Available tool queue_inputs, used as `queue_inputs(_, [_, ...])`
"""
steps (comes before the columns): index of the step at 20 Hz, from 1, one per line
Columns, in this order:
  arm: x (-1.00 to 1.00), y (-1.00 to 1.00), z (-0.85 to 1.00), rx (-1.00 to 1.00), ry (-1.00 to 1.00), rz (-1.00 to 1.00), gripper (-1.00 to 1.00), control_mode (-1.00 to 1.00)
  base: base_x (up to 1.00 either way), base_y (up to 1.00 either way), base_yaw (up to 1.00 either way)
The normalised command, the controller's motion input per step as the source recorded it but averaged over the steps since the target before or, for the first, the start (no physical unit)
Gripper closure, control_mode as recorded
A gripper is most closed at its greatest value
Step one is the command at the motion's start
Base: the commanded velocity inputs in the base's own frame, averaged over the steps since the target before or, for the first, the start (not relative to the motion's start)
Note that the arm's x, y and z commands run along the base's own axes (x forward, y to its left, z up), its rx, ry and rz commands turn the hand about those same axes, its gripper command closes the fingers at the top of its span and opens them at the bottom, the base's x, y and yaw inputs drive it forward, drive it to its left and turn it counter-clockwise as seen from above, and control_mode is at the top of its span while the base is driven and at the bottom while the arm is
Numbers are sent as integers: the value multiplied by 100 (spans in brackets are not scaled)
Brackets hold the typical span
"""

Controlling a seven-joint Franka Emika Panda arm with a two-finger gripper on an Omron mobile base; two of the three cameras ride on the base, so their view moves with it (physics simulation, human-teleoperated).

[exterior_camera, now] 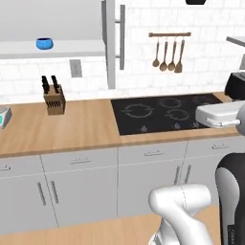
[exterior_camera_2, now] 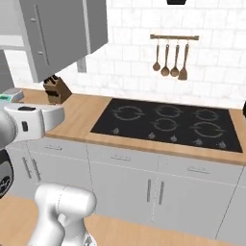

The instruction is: Gather all objects into one cabinet and sort the glasses and bowls to opposite sides.

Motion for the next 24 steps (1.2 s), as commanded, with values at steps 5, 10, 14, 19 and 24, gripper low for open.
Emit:
queue_inputs(5, [0, 0, 0, 0, 0, 0, -100, 100, 0, 85, 0])
queue_inputs(10, [0, 0, 0, 0, 0, 0, -100, 100, 6, 87, -1])
queue_inputs(14, [0, 0, 0, 0, 0, 0, -100, 100, 31, 73, -6])
queue_inputs(19, [0, 0, 0, 0, 0, 0, -100, 100, 61, 51, -7])
queue_inputs(24, [0, 0, 0, 0, 0, 0, -100, 100, 93, 34, -11])
